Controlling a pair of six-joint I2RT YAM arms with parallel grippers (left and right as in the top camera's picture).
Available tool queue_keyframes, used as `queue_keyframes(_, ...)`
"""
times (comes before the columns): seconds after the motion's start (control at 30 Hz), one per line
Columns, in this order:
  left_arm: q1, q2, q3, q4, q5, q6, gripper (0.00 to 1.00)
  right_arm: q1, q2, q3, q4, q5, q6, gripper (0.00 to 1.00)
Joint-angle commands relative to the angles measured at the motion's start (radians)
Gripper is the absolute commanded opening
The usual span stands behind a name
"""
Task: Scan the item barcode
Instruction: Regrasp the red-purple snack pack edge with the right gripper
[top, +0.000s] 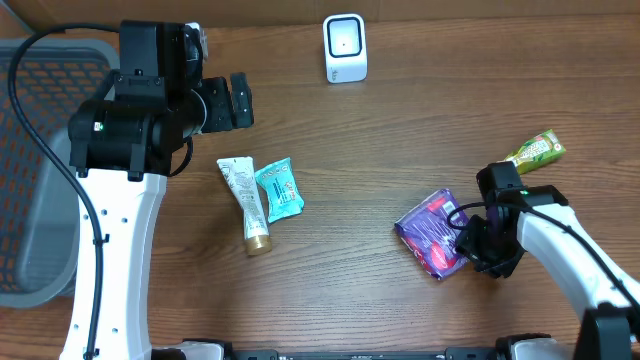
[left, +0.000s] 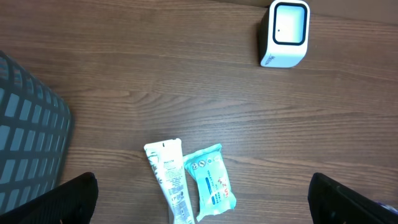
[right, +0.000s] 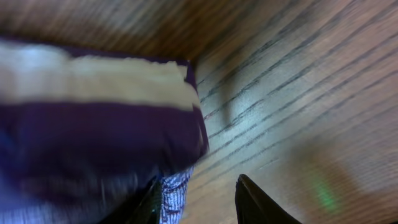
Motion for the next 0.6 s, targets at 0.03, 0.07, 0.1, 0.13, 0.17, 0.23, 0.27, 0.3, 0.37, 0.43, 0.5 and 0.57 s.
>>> queue_keyframes(0.03,-0.001,0.005,0.014,0.003,0.007,0.013,1.0,-0.006,0.054,-0.026,0.145,-0.081,-0.028,0.4)
queue_keyframes(0.07,-0.001,0.005,0.014,0.003,0.007,0.013,0.99,-0.006,0.054,-0.026,0.204,-0.119,-0.058,0.4)
queue_keyframes(0.1,-0.001,0.005,0.014,0.003,0.007,0.013,0.99,-0.006,0.054,-0.021,0.276,-0.161,-0.098,0.41)
queue_keyframes(0.13,-0.001,0.005,0.014,0.003,0.007,0.013,1.0,-0.006,0.054,-0.017,0.323,-0.182,-0.127,0.41)
queue_keyframes(0.17,-0.001,0.005,0.014,0.003,0.007,0.013,1.0,-0.006,0.054,-0.008,0.402,-0.198,-0.172,0.45)
queue_keyframes(0.23,-0.001,0.005,0.014,0.003,0.007,0.013,1.0,-0.006,0.054,0.003,0.478,-0.198,-0.24,0.49)
queue_keyframes(0.27,-0.001,0.005,0.014,0.003,0.007,0.013,1.0,-0.006,0.054,0.007,0.514,-0.195,-0.275,0.52)
queue_keyframes(0.3,-0.001,0.005,0.014,0.003,0.007,0.013,0.99,-0.006,0.054,0.01,0.555,-0.189,-0.305,0.55)
queue_keyframes(0.37,-0.001,0.005,0.014,0.003,0.007,0.013,0.99,-0.006,0.054,0.011,0.632,-0.187,-0.339,0.59)
queue_keyframes(0.43,-0.001,0.005,0.014,0.003,0.007,0.013,0.99,-0.006,0.054,0.014,0.682,-0.194,-0.336,0.61)
queue_keyframes(0.5,-0.001,0.005,0.014,0.003,0.007,0.013,1.0,-0.007,0.054,0.033,0.661,-0.225,-0.296,0.61)
queue_keyframes(0.57,-0.001,0.005,0.014,0.003,0.007,0.013,1.0,-0.008,0.054,0.061,0.581,-0.249,-0.198,0.63)
